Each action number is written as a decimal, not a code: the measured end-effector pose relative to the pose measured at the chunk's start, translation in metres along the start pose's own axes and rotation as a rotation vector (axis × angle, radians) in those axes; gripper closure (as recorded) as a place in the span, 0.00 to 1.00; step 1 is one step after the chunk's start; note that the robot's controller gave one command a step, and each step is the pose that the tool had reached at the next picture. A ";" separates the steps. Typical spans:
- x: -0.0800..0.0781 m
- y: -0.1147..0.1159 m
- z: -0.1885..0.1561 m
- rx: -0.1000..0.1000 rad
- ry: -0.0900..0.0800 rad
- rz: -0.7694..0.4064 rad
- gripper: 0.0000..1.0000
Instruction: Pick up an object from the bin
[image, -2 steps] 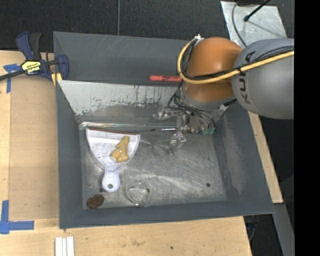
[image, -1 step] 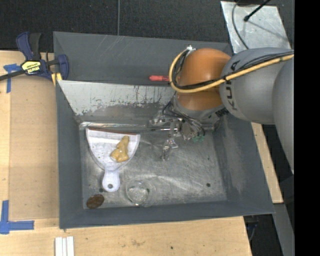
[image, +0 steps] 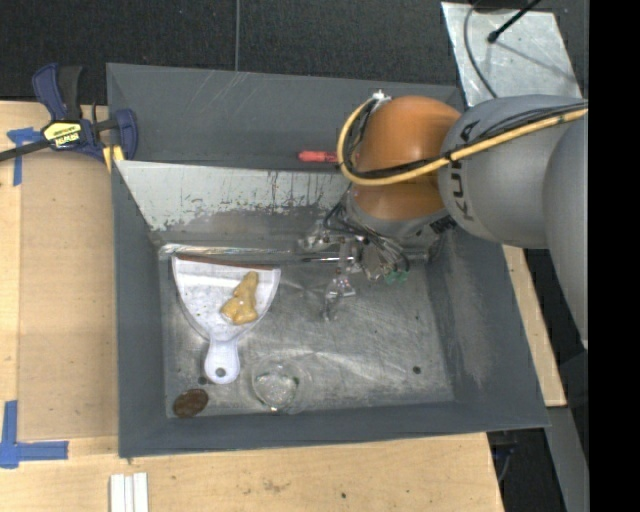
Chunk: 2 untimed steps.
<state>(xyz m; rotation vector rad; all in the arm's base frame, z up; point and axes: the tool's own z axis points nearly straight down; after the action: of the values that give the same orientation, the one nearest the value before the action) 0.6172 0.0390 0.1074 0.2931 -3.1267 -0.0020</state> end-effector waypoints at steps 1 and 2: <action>0.005 0.030 0.005 0.002 -0.003 -0.042 0.00; 0.000 0.046 0.012 0.002 -0.006 -0.180 0.00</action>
Offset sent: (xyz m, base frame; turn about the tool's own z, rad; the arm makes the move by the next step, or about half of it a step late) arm -0.0030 0.0564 -0.0224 -0.4699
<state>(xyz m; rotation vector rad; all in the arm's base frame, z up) 0.6083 0.0844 0.0953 0.5738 -3.0939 -0.0003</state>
